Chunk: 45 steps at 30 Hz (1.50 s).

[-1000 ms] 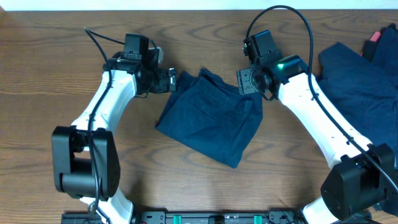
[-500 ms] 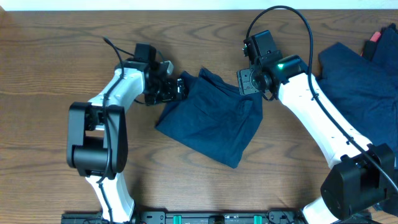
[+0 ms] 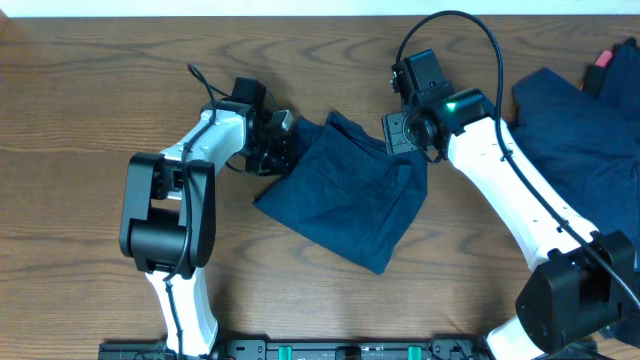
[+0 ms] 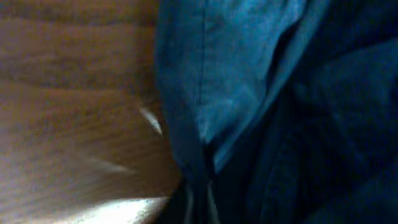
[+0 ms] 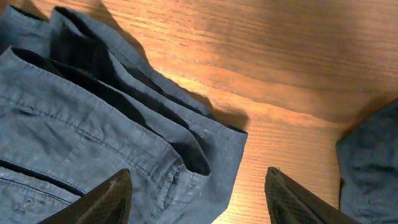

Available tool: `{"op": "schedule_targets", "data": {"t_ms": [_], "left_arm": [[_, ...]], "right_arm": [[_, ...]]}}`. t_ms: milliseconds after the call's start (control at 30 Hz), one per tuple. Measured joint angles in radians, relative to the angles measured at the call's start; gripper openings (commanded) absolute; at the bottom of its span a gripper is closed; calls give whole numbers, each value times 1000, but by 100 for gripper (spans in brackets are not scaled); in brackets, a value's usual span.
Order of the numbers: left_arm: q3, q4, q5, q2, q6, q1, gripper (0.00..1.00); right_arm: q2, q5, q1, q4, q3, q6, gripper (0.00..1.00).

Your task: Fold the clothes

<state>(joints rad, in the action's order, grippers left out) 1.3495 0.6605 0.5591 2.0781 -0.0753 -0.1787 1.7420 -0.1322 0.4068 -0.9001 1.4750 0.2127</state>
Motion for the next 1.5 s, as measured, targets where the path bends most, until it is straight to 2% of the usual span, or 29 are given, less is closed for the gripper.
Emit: {"op": "schedule_targets", "data": {"t_ms": [167,300,333,367,400,533,700,1267,1500], "left_arm": [[0,10,2,0,1,10,6],[0,11,7,-10,-3,71,7],[0,11,7,-16,-3,88,31],[0,10,6,-31,-1,113,75],[0,7,6,-46,-4,133,98],[0,6,2,-123,-6,205,98],[0,10,13,-175,-10,226,98],[0,10,69,-174,36,174,98],[0,0,42,-96,50,138,98]], "right_arm": [[0,0,0,-1,0,0,66],[0,0,0,-3,0,0,66],[0,0,0,-3,0,0,66],[0,0,0,-3,0,0,65],[0,0,0,-3,0,0,66],[0,0,0,0,0,0,65],[0,0,0,-5,0,0,65],[0,0,0,-6,0,0,65],[0,0,0,-8,0,0,65]]}}
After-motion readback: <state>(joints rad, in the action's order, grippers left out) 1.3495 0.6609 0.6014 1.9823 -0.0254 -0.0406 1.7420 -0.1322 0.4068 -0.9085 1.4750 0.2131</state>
